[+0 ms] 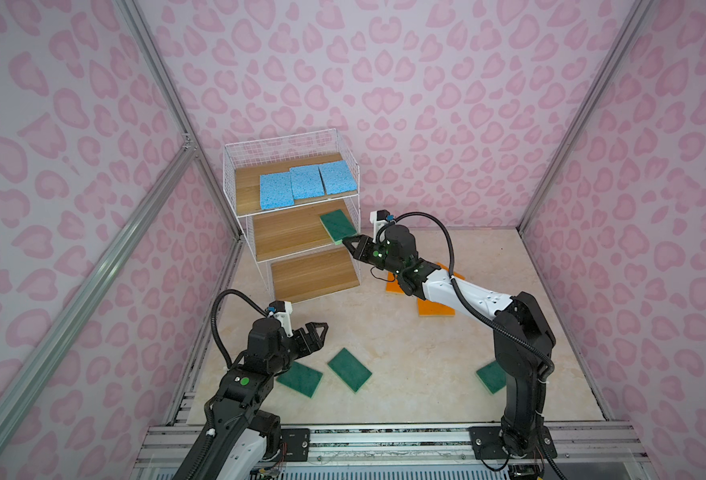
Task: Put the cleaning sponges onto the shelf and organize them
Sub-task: 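Withdraw the right gripper while the left gripper reaches for another green sponge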
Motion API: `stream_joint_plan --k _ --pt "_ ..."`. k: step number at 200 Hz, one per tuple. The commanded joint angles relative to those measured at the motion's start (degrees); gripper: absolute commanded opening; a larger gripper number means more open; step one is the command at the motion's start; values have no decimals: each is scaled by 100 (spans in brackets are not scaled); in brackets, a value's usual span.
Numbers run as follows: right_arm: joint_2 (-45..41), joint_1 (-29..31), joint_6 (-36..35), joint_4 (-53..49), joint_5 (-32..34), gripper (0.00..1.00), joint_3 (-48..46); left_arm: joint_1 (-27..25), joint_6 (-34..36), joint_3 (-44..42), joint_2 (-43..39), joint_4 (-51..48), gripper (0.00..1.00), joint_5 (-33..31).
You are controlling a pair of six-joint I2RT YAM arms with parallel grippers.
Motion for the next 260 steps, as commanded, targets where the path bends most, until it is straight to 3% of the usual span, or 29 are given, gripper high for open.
stream_joint_plan --k 1,33,65,87,136,183,260 --pt "115 -19 50 127 22 21 127 8 47 -58 -24 132 88 -20" --pt "183 -14 60 127 -12 23 196 10 73 -133 7 131 87 -44" --pt "94 -19 54 192 -83 34 68 -1 176 -95 123 24 84 -28" --pt "-165 -15 50 288 -102 43 -228 -23 223 -134 247 -21 77 -45" --pt "-1216 -12 -282 223 -67 53 -1428 -640 0 -559 452 191 66 -571" --pt "-2175 -257 -625 -151 -283 57 -2484 -1648 -146 -575 1156 361 67 -1121" --pt "-3322 -805 -669 -239 -459 58 -3988 -1844 -71 -475 2350 781 66 -1040"
